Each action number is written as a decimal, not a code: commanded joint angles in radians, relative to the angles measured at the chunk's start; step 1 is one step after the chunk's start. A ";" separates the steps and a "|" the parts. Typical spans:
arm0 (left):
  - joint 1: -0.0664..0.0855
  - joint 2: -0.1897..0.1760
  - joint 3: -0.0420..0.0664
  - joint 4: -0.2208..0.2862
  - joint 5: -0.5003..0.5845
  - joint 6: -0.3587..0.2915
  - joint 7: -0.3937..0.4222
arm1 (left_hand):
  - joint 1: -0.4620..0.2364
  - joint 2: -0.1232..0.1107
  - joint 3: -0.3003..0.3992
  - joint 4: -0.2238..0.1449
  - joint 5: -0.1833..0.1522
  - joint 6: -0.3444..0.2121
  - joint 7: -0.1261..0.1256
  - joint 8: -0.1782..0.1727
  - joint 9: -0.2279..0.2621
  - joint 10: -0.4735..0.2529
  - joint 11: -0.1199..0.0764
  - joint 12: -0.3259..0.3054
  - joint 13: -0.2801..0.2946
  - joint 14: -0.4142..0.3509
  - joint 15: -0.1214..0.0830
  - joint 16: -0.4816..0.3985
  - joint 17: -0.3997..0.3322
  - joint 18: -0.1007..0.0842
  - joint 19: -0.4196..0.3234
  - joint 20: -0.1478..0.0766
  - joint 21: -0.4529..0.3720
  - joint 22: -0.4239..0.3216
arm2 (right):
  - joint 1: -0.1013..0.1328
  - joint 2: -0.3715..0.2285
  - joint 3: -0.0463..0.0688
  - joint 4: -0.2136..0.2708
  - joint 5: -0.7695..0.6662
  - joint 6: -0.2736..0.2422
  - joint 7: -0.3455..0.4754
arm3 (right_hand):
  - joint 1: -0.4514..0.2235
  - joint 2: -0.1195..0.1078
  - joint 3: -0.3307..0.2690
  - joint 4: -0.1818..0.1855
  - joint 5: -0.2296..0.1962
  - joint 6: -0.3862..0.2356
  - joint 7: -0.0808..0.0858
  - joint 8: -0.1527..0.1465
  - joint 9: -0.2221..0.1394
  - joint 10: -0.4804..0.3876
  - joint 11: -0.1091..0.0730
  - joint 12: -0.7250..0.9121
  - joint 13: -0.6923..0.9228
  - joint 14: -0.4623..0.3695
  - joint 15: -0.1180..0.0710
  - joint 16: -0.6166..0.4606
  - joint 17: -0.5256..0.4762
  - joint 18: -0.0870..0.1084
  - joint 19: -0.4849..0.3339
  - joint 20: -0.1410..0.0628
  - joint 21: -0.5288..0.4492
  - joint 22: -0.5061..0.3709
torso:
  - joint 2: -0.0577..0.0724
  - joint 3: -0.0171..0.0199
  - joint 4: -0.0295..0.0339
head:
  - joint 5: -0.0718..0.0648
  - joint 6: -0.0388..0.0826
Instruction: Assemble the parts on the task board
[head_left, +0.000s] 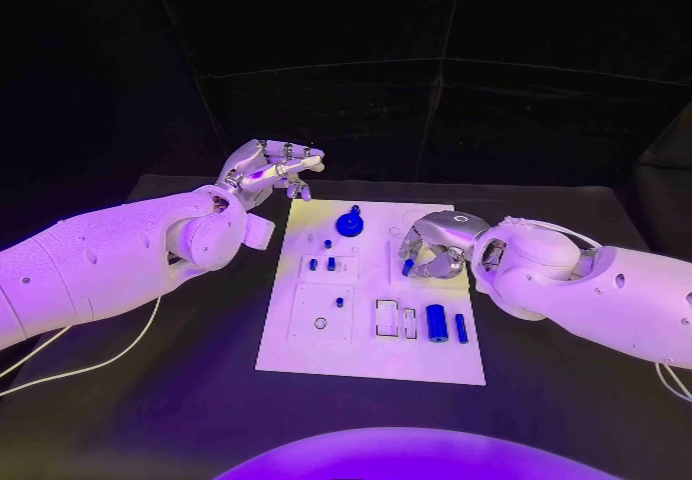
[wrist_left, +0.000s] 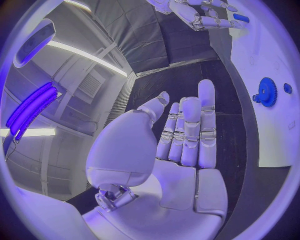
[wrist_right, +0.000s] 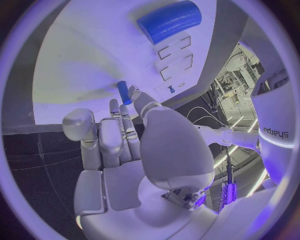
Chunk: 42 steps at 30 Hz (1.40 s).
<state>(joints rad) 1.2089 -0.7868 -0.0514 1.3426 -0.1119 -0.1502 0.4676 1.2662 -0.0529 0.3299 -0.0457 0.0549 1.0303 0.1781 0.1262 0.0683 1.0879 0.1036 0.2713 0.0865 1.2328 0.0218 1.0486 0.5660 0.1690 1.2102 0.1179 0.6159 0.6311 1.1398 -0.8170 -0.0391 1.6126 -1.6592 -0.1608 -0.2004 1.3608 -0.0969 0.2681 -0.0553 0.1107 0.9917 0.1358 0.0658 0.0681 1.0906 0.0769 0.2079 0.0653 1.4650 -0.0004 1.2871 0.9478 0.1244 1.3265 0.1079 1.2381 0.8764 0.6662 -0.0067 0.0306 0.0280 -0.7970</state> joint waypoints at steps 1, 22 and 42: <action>0.001 0.002 0.001 0.000 0.004 0.013 0.003 | 0.011 -0.001 -0.004 0.000 -0.002 -0.010 0.000 0.006 0.000 -0.005 0.001 0.004 0.001 -0.007 -0.001 -0.003 -0.001 0.013 -0.002 0.002 -0.006 -0.002 | 0.001 0.004 0.000 0.000 -0.003 0.031 0.020 | 0.007 0.009 0.015 0.001 0.003 0.013 0.000 0.006 0.001 0.020 -0.004 0.006 -0.002 0.009 -0.010 0.001 0.004 -0.004 0.003 -0.010 -0.002 0.004 | 0.000 0.0000 -0.0005 | -0.001 -0.001; 0.000 0.002 0.001 -0.004 0.004 0.017 0.001 | 0.011 -0.001 -0.004 0.000 -0.002 -0.010 0.000 0.006 0.000 -0.005 0.001 0.004 0.001 -0.007 -0.001 -0.003 -0.001 0.013 -0.002 0.002 -0.006 -0.002 | -0.003 0.027 0.000 -0.030 -0.057 0.017 0.003 | 0.039 0.038 0.161 -0.027 -0.042 0.130 0.001 0.034 0.007 0.145 -0.018 -0.024 0.002 0.014 -0.024 0.020 0.024 -0.008 0.017 -0.027 0.014 0.029 | 0.000 -0.0002 0.0002 | 0.000 -0.007; 0.000 0.002 0.001 -0.006 0.004 0.017 0.000 | 0.013 0.000 -0.005 -0.001 -0.002 -0.011 0.000 0.007 0.001 -0.006 0.001 0.006 0.002 -0.008 -0.001 -0.003 -0.002 0.013 -0.002 0.002 -0.007 -0.002 | -0.003 -0.062 0.004 0.126 0.010 -0.166 0.053 | 0.026 0.021 0.209 -0.040 -0.025 0.131 0.007 0.019 0.001 0.151 -0.012 -0.057 0.001 0.015 -0.021 0.026 0.028 -0.010 0.024 -0.025 0.024 0.043 | -0.001 -0.0003 0.0004 | -0.001 -0.003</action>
<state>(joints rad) 1.2072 -0.7855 -0.0515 1.3366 -0.1117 -0.1431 0.4642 1.2662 -0.0529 0.3299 -0.0457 0.0549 1.0236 0.1784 0.1289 0.0683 1.0880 0.1036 0.2712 0.0875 1.2329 0.0218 1.0486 0.5652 0.1690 1.2102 0.1179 0.6159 0.6306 1.1344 -0.8783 -0.0364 1.7290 -1.6737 -0.2673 -0.1699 1.3878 -0.0700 0.4728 -0.0949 0.0813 1.1233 0.1377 0.0889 0.0702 1.2346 0.0610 0.1535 0.0647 1.4687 -0.0183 1.3067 0.9741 0.1244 1.3439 0.0838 1.2576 0.9189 0.6643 -0.0072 0.0290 0.0267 -0.8007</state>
